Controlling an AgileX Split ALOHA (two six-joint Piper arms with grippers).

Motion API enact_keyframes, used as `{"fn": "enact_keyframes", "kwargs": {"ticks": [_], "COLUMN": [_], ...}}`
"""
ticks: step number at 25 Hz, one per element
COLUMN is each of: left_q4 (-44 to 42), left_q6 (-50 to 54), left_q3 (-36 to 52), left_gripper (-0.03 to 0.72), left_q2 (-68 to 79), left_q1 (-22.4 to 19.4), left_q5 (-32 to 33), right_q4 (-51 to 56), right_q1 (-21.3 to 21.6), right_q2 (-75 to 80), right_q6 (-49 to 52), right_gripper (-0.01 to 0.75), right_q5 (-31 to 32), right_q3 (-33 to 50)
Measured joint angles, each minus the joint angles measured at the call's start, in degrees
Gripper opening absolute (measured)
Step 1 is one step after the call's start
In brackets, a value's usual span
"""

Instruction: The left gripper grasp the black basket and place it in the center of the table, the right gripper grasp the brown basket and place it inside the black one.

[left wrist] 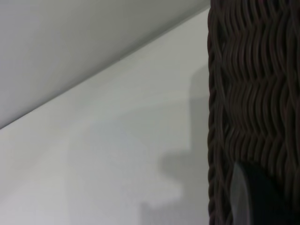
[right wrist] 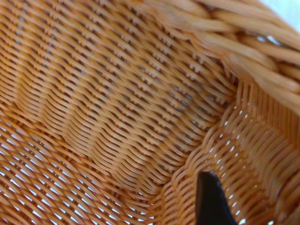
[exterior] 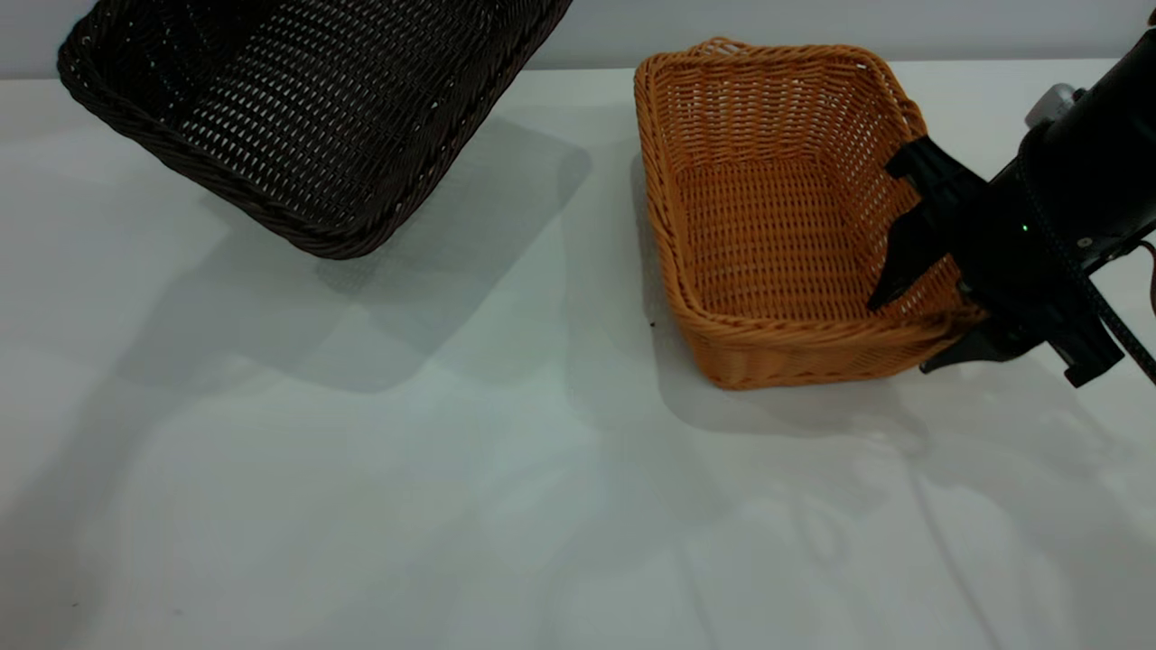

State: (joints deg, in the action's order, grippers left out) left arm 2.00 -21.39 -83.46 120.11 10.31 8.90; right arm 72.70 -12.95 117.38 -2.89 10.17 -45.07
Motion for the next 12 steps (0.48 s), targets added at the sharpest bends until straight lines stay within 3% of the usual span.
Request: {"fn": "enact_keyframes", "kwargs": {"ticks": [9, 12], "left_q4": [0.0, 0.0], "left_q6": [-0.02, -0.02], "left_q3": [0.0, 0.0], "left_gripper": [0.079, 0.079], "left_q2": [0.0, 0.0], "left_q1": [0.0, 0.0], "left_q5": [0.51, 0.51], "right_q4": [0.25, 0.53], "right_q1": [0.0, 0.0], "right_q2": [5.88, 6.26], "right_q6": [-1.85, -3.64], "right_gripper": [0.342, 0.276], "right_q5": [3.78, 3.51], "right_q3": [-3.44, -4.58]}}
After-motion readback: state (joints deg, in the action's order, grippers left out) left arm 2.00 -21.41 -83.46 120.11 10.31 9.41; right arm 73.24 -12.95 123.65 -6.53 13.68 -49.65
